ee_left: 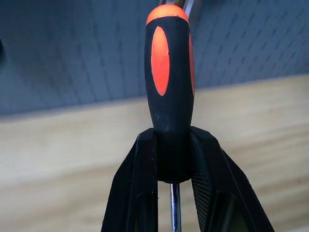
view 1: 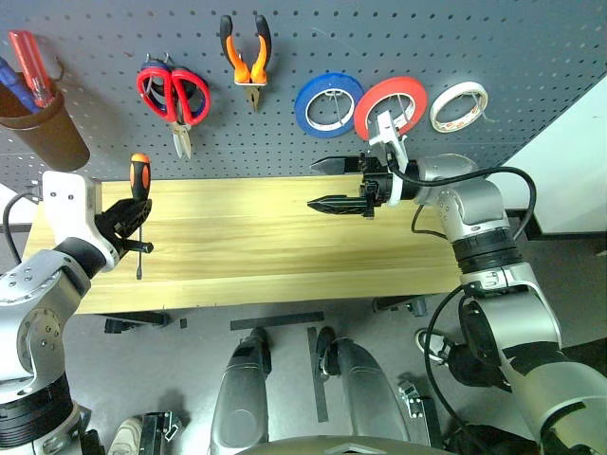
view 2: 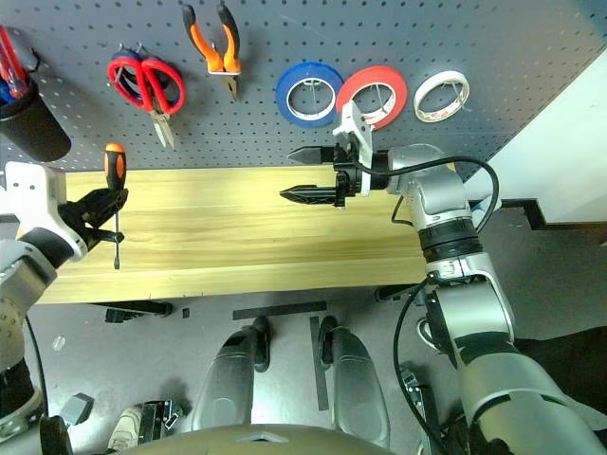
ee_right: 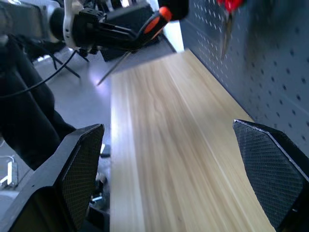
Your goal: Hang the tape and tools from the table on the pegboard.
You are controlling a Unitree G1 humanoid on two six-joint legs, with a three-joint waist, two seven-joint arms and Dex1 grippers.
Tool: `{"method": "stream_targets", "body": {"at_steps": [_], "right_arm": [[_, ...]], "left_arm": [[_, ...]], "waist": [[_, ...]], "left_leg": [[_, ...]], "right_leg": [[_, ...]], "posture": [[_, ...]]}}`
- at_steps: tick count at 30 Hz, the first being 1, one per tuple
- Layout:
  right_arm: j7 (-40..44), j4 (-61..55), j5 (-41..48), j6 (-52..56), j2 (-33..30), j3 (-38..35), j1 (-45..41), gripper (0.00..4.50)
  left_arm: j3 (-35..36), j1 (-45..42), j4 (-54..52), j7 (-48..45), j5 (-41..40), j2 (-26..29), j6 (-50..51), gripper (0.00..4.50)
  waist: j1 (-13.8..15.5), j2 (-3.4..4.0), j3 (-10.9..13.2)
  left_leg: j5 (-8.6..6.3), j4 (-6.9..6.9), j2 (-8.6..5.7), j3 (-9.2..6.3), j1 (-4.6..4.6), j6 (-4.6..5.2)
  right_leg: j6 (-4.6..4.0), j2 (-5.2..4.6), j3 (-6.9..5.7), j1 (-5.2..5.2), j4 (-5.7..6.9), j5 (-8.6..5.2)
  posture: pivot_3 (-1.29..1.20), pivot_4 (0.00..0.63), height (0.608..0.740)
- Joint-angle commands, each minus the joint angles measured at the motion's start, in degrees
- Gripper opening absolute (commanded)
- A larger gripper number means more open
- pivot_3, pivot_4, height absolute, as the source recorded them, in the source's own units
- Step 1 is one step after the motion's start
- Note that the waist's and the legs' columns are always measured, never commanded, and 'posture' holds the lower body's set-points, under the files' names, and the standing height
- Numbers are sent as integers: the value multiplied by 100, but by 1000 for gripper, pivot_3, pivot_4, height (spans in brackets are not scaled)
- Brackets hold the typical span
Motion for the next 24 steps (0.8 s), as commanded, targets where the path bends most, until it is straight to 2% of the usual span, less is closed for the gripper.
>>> {"method": "stream_targets", "body": {"at_steps": [1, 5, 11, 16, 24], "right_arm": [[67, -184, 185, -10, 8, -167, -171, 4500], [88, -140, 212, -59, 10, -181, -255, 4500], [93, -22, 213, -95, 52, -236, -423, 4500], [-10, -136, 328, 23, 136, -336, -467, 4500], [-253, -368, 498, 206, 267, -406, -443, 4500]], "left_arm": [[354, 13, -372, -236, -425, -28, -585, 559], [410, -80, -540, -282, -897, -108, -895, 559], [286, -658, -69, -98, -554, 329, -1565, 559], [174, -1493, 1122, -51, 38, 683, -2660, 559], [-374, -3064, 3160, -256, 686, 857, -4368, 559]], "waist": [[9, -2, -49], [55, 0, -144], [143, 0, -280], [135, 21, -354], [143, 19, -384]], "left_leg": [[0, 2, 1, -2, 0, 0], [1, 4, 2, -3, 6, 0], [9, 11, 4, -5, 25, 4], [-2, 11, 8, -15, 69, -12], [10, 14, 8, -16, 66, 6]], "right_leg": [[-1, 2, -2, 0, 1, 1], [-3, 6, -3, 6, 4, 2], [-12, 12, -6, 27, 12, 10], [-26, 12, -21, 96, -26, 19], [-22, 12, -24, 96, -14, 30]], "posture": [[156, 167, 740], [164, 153, 740], [168, 137, 740], [162, 133, 740], [135, 124, 740]]}}
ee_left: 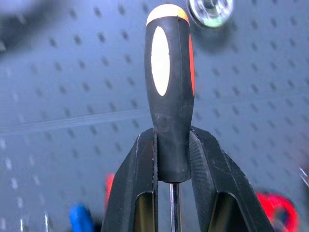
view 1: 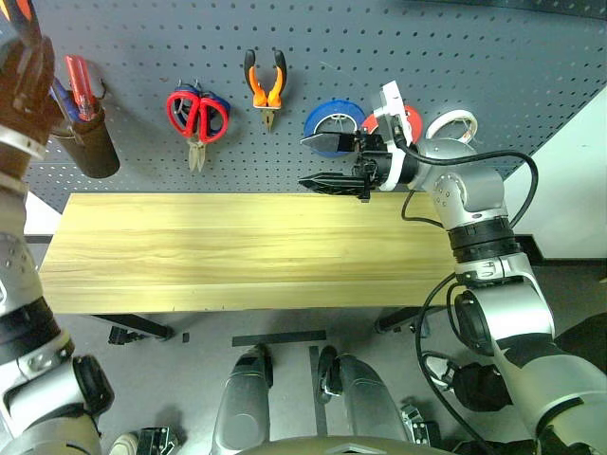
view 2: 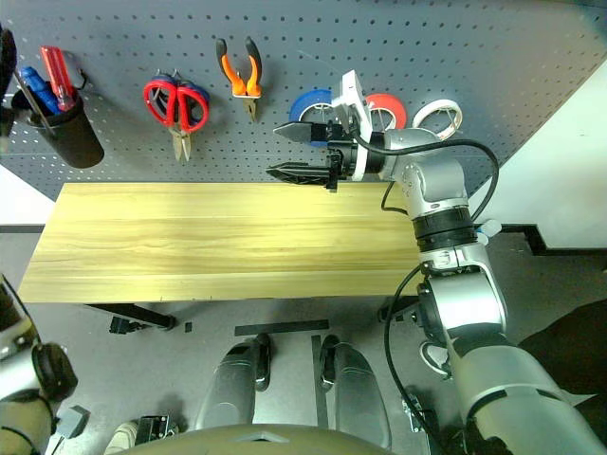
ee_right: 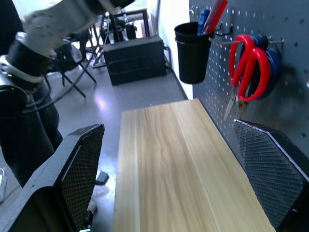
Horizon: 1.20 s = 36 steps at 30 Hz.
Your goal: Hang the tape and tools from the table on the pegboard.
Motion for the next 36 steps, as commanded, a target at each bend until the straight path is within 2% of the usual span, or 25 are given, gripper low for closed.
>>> {"method": "stream_targets", "body": {"at_steps": [1, 7, 16, 24, 31, 33, 36], "right_arm": [[-102, -245, 171, -4, 21, -194, -124, 4500], [-250, -341, 144, 19, -47, -215, -64, 4500], [-428, -669, 17, -19, -216, -183, 202, 4500], [-497, -854, 11, 40, -381, -183, 316, 4500], [-544, -950, -16, 81, -459, -149, 346, 4500], [-562, -938, -43, 63, -463, -132, 333, 4500], [-569, -914, -84, 31, -467, -103, 325, 4500]], "left_arm": [[-191, -607, 664, -112, 287, 213, -790, 559], [-401, -1435, 2197, 175, 888, 487, -1775, 559], [-539, -1773, 3720, 302, 1174, 586, -2768, 559], [-604, -1714, 4735, 541, 1248, 415, -3313, 559], [-683, -1737, 5178, 639, 1274, 387, -3564, 559], [-696, -1717, 5210, 682, 1272, 389, -3552, 1311], [-756, -1660, 5171, 690, 1323, 406, -3595, 2212]], "waist": [[-7, -1, -1], [-58, 1, -4], [-60, 6, -63], [-79, 7, -75], [-113, 6, -76], [-142, 5, -77], [-190, 5, -77]], "left_leg": [[0, 0, -1, 1, 0, 0], [2, 17, 0, 5, 2, 2], [0, 65, 4, 4, -4, 6], [6, 76, 5, 8, -8, 18], [9, 80, 8, 9, -8, 22], [16, 82, 7, 10, -9, 34], [19, 84, 7, 11, -10, 38]], "right_leg": [[0, -1, 1, 0, 2, 0], [1, 0, 1, 0, 17, 2], [11, -3, 2, 5, 43, 10], [6, -5, 4, 19, 4, 68], [5, -3, 5, 19, 7, 73], [5, -4, 5, 19, 8, 73], [7, -5, 5, 19, 9, 74]], "posture": [[132, 123, 740], [101, 116, 740], [61, 110, 740], [41, 114, 740], [37, 117, 740], [38, 116, 740], [40, 116, 740]]}}
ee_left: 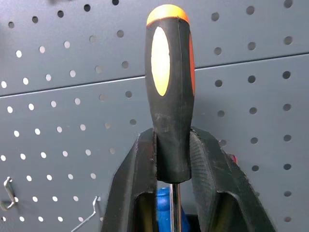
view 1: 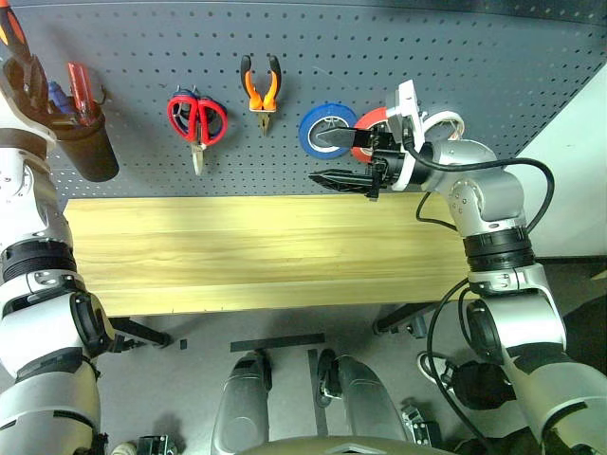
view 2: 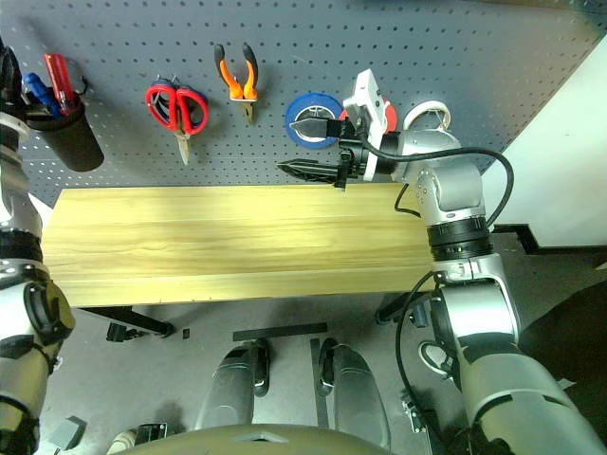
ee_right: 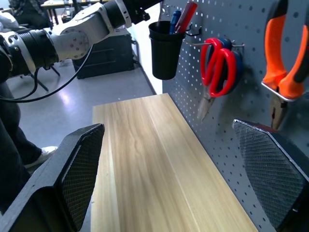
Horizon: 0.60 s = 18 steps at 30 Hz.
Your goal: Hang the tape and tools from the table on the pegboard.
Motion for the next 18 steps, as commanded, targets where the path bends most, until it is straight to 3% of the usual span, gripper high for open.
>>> {"method": "stream_targets", "body": {"at_steps": [1, 6, 11, 18], "right_arm": [[-8, -226, -10, -56, -111, -23, -53, 4500], [-13, -232, -19, -43, -118, -32, -67, 4500], [-3, -223, 50, 80, -201, -106, -89, 4500], [146, -116, -6, 136, -379, -41, 70, 4500]], "left_arm": [[-25, -55, -182, 17, 57, 124, -183, 2492], [14, 173, -758, -233, -95, 185, -43, 4080], [55, 729, -2290, -1020, -847, 295, 1159, 4080], [5, 2733, -5230, -2706, -2663, 850, 3954, 4080]], "waist": [[-19, 0, 0], [-32, 1, -2], [-29, 3, -6], [-29, 26, -31]], "left_leg": [[0, 1, 0, 1, 1, 1], [2, 1, 1, 1, 4, 1], [2, 2, 2, 1, 5, 0], [-2, -1, 1, 2, 4, -5]], "right_leg": [[1, 0, 1, 0, 1, 1], [1, 2, 2, -1, 8, 1], [0, 1, 2, -1, 9, 2], [1, -2, 5, 0, 1, 0]], "posture": [[42, 114, 740], [43, 112, 740], [50, 117, 740], [68, 125, 740]]}}
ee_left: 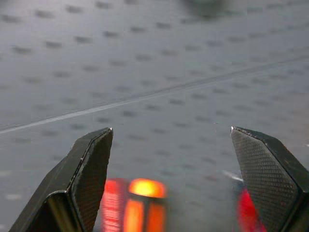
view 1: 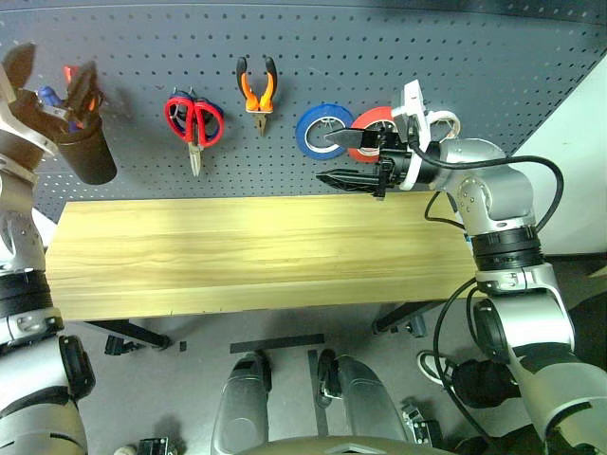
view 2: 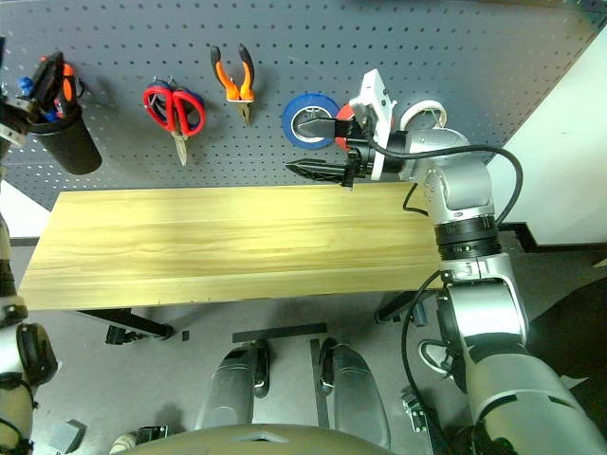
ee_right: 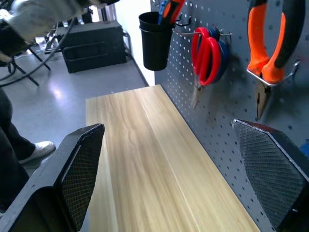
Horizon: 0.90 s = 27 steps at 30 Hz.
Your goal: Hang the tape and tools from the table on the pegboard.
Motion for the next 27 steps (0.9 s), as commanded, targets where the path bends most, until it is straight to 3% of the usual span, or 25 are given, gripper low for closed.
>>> {"method": "stream_targets", "body": {"at_steps": [1, 6, 8, 9, 10, 11, 12, 13, 16, 17, 18, 19, 20, 21, 22, 24, 27], "right_arm": [[127, -88, 3, -44, -183, -22, 84, 4500], [485, 3, -307, -479, -475, 221, 322, 4500], [612, 42, -278, -495, -589, 173, 317, 4500], [658, 119, -254, -515, -641, 114, 290, 4500], [719, 240, -215, -534, -703, 33, 256, 4500], [771, 316, -175, -544, -752, -31, 245, 4500], [843, 361, -135, -538, -802, -70, 252, 4500], [966, 378, -101, -515, -880, -79, 296, 4500], [1157, 551, -212, -809, -1001, -34, 487, 4500], [1169, 628, -289, -936, -1000, 14, 569, 4500], [1162, 700, -336, -1007, -987, 46, 625, 4500], [1137, 735, -334, -1006, -947, 52, 667, 4500], [1122, 744, -326, -1008, -913, 50, 698, 4500], [1093, 705, -304, -968, -867, 43, 720, 4500], [1071, 664, -275, -908, -826, 31, 729, 4500], [1006, 524, -205, -715, -735, 45, 737, 4500], [1105, 579, -201, -655, -668, 119, 720, 4500]], "left_arm": [[55, 886, -1253, -939, -902, 319, 1122, 4080], [-29, 1766, -1946, -1920, -1214, 450, 1434, 4080], [28, 1950, -1905, -2203, -1346, 443, 1563, 4080], [22, 2060, -1778, -2401, -1241, 447, 1428, 4080], [35, 2189, -1625, -2743, -1249, 427, 1310, 4080], [51, 2315, -1460, -3012, -1215, 425, 1206, 4080], [32, 2421, -1307, -3194, -1129, 452, 1125, 4080], [-27, 2472, -1181, -3367, -1047, 448, 1004, 4080], [-215, 2359, -746, -3791, -843, 231, 474, 4080], [-254, 2260, -496, -3969, -784, 116, 226, 4080], [-303, 2174, -249, -4142, -700, 39, 10, 4080], [-390, 2088, 7, -4372, -605, 17, -154, 4080], [-478, 2003, 234, -4543, -504, 7, -293, 4080], [-558, 1917, 471, -4694, -395, 9, -439, 4080], [-620, 1841, 675, -4821, -288, 12, -595, 4080], [-673, 1739, 1077, -5120, -135, 65, -918, 4080], [-715, 1704, 1186, -5174, -95, 17, -941, 4080]], "waist": [[-1, 26, -17], [24, 67, -41], [26, 170, -100], [12, 157, -110], [0, 116, -135], [6, 114, -148], [25, 154, -178], [20, 172, -187], [-16, 228, -216], [-105, 348, -278], [-105, 403, -358], [-129, 349, -384], [-159, 231, -426], [-155, 196, -429], [-146, 201, -429], [-165, 221, -429], [-284, 215, -432]], "left_leg": [[-5, -2, 0, 2, 0, -7], [-7, -11, 18, -15, -11, -11], [-7, -23, 137, -45, -80, -10], [-3, -36, 219, -26, -106, -4], [14, -29, 208, 36, -93, 16], [14, -17, 162, 147, -56, 15], [11, -12, 123, 209, -1, 12], [6, -17, 107, 192, -3, 20], [-1, 2, -15, -140, 2, 12], [-22, 20, -5, -224, -1, -10], [-26, -17, 103, -301, -74, -4], [-22, -74, 236, -288, -178, -5], [-4, -96, 232, -155, -121, 13], [10, -113, 123, -41, -63, 17], [14, -112, 3, -29, 7, 10], [17, -114, -26, -79, 105, -5], [33, -105, -13, -83, 115, -19]], "right_leg": [[0, 0, 2, 0, -5, 0], [-33, 24, -13, 2, -51, 2], [-48, 134, -54, 46, -278, 140], [-42, 131, -57, 41, -282, 168], [-38, 52, -40, -7, -80, 106], [-27, -16, 36, -83, 118, -62], [-42, -19, 81, -103, 152, -127], [-48, 12, 63, -91, 76, -112], [-49, 6, -58, -12, -5, -88], [-49, 30, -138, 29, -86, -74], [-46, 176, -163, 123, -343, 89], [-15, 198, -196, 103, -281, 126], [-3, 50, -139, 93, 246, -184], [93, -69, 20, 132, 475, -556], [130, -112, 140, 168, 529, -782], [112, -130, 124, 254, 496, -794], [123, -102, 102, 284, 488, -781]], "posture": [[68, 125, 740], [75, 136, 740], [68, 136, 740], [60, 134, 740], [56, 132, 740], [50, 128, 740], [43, 126, 740], [36, 123, 740], [20, 115, 740], [14, 112, 740], [11, 111, 740], [8, 108, 740], [6, 107, 740], [0, 105, 740], [-3, 105, 740], [0, 112, 740], [6, 122, 740]]}}
